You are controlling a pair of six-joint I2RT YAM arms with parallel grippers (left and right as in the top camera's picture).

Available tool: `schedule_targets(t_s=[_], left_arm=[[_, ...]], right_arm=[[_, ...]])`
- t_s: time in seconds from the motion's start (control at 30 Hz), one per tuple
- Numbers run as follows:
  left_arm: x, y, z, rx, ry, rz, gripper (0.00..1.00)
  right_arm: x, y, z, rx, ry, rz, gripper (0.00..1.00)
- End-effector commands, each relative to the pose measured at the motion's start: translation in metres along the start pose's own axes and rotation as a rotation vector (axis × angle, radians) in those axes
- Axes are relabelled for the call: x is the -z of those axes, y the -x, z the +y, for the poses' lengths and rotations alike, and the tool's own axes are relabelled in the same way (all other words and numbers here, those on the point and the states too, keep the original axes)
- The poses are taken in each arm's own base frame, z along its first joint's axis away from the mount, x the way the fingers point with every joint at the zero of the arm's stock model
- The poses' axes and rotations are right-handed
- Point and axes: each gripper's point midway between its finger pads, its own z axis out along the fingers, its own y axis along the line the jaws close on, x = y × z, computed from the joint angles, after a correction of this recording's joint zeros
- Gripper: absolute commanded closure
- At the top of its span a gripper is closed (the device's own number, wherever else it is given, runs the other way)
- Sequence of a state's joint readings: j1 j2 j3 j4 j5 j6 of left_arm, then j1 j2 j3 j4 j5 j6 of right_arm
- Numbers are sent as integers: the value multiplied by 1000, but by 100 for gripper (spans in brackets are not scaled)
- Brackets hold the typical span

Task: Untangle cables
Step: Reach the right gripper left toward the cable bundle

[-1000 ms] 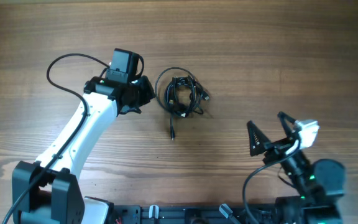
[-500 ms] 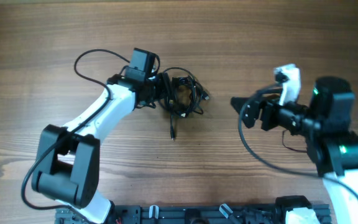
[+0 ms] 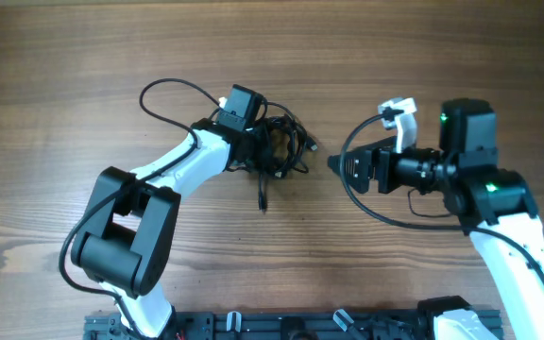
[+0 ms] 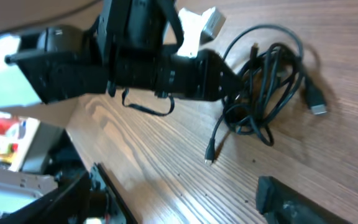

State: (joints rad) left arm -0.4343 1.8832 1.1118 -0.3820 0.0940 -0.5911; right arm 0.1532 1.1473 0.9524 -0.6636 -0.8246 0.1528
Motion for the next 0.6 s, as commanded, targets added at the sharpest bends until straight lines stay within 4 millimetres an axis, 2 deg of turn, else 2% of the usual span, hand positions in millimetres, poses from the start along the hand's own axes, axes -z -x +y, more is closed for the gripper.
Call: schedule_targets(t_s=[0.0,0.07,0.17,0.2,0.3,0.47,0.57], left_arm=[[-5,-5,10,8,34,24,92],[-5,-9,9,16,16,49,94],[-3,-9,8,34,-21,74,94],[-3,-7,12,48,-21,76,94],[-2,-4,17,62,-16,75,93],[-2,-4,17,62,-16,75,92],[-2,-3,16,62,-18,72,92]], right_arm=[[-22,-15,-5,24,-35,76,28],[-34,-23,-10,50,-95,115,29],[-49,-29,-29,70,-243,143,29],[-58,-30,-43,92,-333,154,29],[-73,-31,-56,128,-409,164,29],[-107,-34,-77,141,-415,199,28],[-131,-48,-77,109,-310,254,28]])
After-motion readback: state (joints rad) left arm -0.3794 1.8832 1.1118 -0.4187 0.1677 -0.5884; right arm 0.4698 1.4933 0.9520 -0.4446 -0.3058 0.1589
